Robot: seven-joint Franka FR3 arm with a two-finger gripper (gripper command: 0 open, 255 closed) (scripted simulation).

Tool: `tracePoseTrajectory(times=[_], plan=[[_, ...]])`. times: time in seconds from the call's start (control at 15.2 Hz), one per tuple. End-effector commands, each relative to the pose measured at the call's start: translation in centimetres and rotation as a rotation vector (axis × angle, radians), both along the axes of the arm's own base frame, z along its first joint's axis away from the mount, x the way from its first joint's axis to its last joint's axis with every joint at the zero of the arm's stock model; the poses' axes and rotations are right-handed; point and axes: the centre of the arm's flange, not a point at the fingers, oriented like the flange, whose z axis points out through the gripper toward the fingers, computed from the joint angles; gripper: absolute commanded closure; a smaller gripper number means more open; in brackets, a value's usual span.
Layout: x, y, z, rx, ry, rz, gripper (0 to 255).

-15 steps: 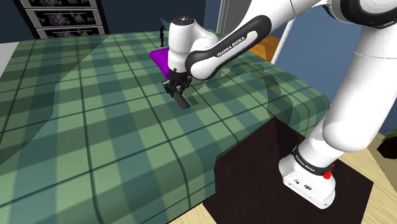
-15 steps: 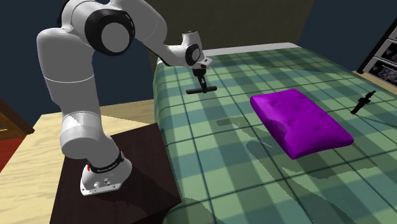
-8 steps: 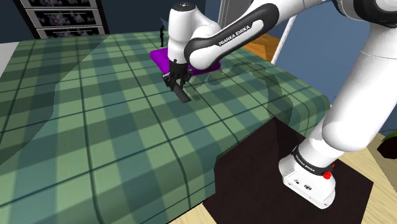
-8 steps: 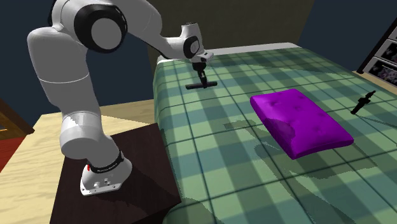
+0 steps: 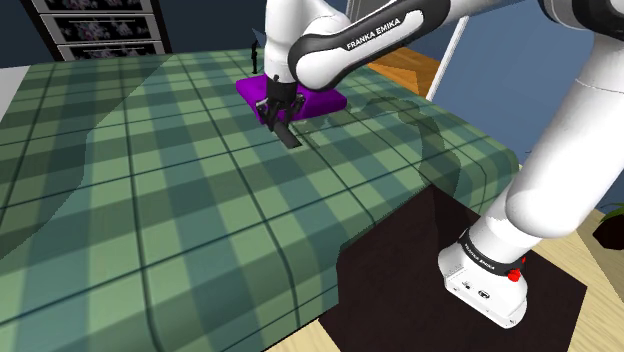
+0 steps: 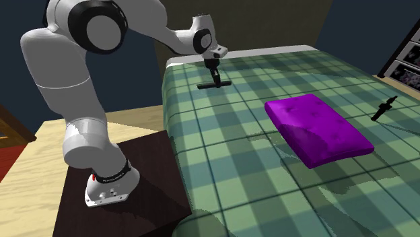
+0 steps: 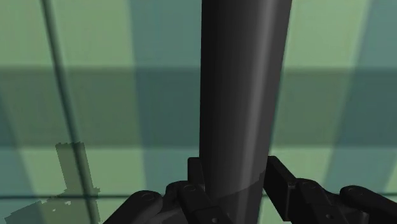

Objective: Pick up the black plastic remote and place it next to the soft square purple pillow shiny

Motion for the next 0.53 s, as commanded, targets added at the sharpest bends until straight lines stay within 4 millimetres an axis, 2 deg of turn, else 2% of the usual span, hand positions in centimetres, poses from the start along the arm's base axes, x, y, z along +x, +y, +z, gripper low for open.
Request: tracePoseTrajectory(times=[0.0, 0.46], plan=[[1.3, -1.4, 0.1, 0.0, 0.0, 0.0, 255], [7.2, -8.5, 0.1, 0.0, 0.0, 0.0, 255]])
